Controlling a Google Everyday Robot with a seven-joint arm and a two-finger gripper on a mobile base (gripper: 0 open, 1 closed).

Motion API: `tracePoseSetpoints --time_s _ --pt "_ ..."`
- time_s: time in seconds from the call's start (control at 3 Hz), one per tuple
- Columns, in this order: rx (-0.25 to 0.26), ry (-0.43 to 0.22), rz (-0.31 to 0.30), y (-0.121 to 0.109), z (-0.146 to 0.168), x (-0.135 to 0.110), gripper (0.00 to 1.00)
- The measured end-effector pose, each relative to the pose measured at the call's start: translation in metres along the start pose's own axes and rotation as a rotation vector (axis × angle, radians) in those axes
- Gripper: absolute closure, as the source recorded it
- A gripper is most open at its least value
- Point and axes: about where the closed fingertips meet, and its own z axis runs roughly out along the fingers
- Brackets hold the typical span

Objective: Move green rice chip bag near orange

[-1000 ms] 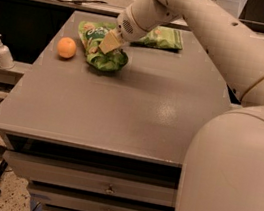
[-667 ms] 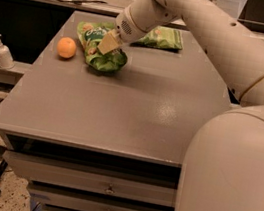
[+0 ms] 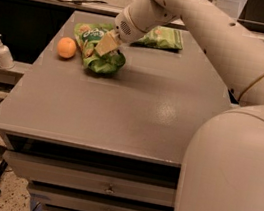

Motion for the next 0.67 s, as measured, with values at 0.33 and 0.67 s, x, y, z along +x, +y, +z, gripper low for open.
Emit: tracePoseSetpoints --time_s 0.33,0.67 --pt "-0.033 -0.018 -0.023 0.0115 -0.0026 -0.0077 0.13" --pt "-0.04 -0.033 -0.033 0.0147 -0.0085 -0.0128 0.0"
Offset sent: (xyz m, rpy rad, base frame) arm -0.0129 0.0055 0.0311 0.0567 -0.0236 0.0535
